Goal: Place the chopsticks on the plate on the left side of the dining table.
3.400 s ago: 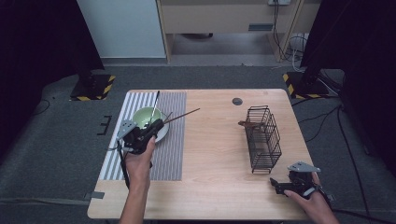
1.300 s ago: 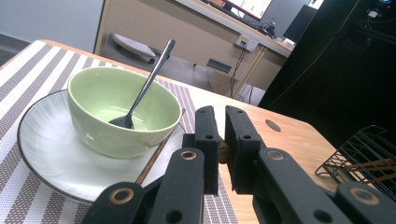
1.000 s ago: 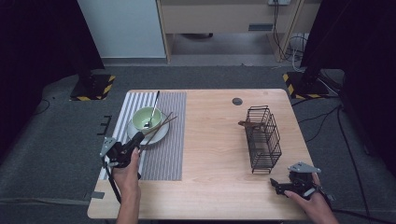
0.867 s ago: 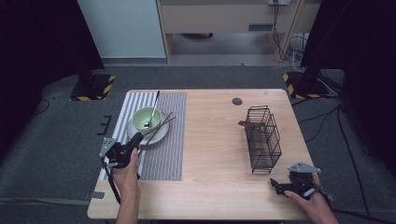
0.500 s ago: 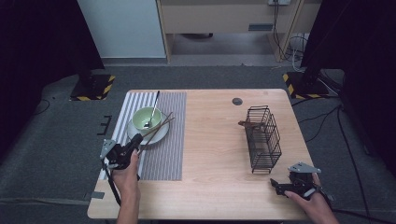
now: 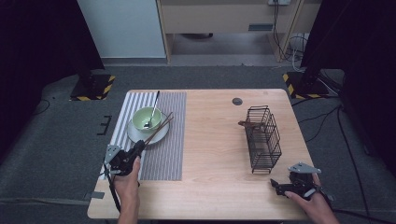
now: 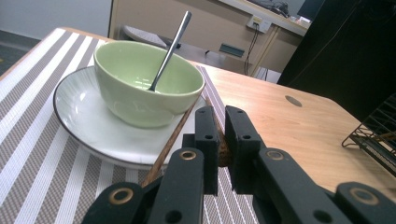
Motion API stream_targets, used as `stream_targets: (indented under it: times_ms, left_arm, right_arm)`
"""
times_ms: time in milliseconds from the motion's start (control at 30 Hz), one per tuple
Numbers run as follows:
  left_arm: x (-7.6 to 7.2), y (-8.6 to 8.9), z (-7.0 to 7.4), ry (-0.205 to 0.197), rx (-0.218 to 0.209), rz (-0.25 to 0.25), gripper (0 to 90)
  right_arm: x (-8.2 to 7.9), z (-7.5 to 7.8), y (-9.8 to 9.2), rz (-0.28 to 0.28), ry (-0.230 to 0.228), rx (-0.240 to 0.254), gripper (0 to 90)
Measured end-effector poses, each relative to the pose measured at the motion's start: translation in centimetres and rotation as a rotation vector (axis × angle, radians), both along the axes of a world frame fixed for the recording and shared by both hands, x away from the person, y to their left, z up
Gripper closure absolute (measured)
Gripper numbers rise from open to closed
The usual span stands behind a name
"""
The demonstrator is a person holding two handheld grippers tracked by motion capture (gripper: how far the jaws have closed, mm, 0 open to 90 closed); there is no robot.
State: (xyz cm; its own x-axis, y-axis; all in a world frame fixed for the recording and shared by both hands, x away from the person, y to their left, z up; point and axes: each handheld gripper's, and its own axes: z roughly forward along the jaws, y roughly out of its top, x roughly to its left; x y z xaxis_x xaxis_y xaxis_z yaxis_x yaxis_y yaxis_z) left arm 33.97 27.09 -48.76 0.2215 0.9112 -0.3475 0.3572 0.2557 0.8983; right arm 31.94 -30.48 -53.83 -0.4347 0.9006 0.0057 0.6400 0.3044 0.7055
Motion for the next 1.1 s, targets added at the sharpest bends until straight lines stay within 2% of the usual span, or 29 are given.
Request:
stream_targets:
  times_ms: [133,233,400,500,700,867,1000,1100]
  left_arm:
    - [-0.2,0.2,-0.5,0.030,0.036,-0.008,83.9]
    - [-0.2,0.4,-1.0,0.062,0.032,-0.024,83.9]
    - [-0.1,0.3,-1.2,0.083,0.046,-0.031,83.9]
    - [-0.1,0.1,-1.3,0.101,0.051,-0.032,84.0]
    - [0.1,-0.8,-1.7,0.141,0.091,-0.038,84.0]
    - [0.4,-1.4,-2.0,0.173,0.100,-0.054,84.0]
    - [0.5,-1.6,-2.2,0.179,0.104,-0.050,84.0]
    - [0.6,-1.9,-2.4,0.193,0.130,-0.057,84.0]
  right_arm:
    - [-0.1,0.0,0.0,0.004,0.000,-0.001,0.4]
    - [-0.1,0.0,0.0,0.005,0.001,0.000,0.4]
    - [-0.1,0.0,-0.1,0.007,0.000,-0.001,0.5]
    - [-0.1,0.0,-0.1,0.009,-0.001,-0.002,0.4]
    - [-0.2,0.0,-0.1,0.011,0.001,-0.002,0.5]
    - [-0.2,0.0,-0.1,0.016,0.000,-0.003,0.4]
    - [-0.2,0.0,-0.2,0.018,0.000,-0.003,0.4]
    - [-0.2,0.0,-0.2,0.019,0.000,-0.003,0.4]
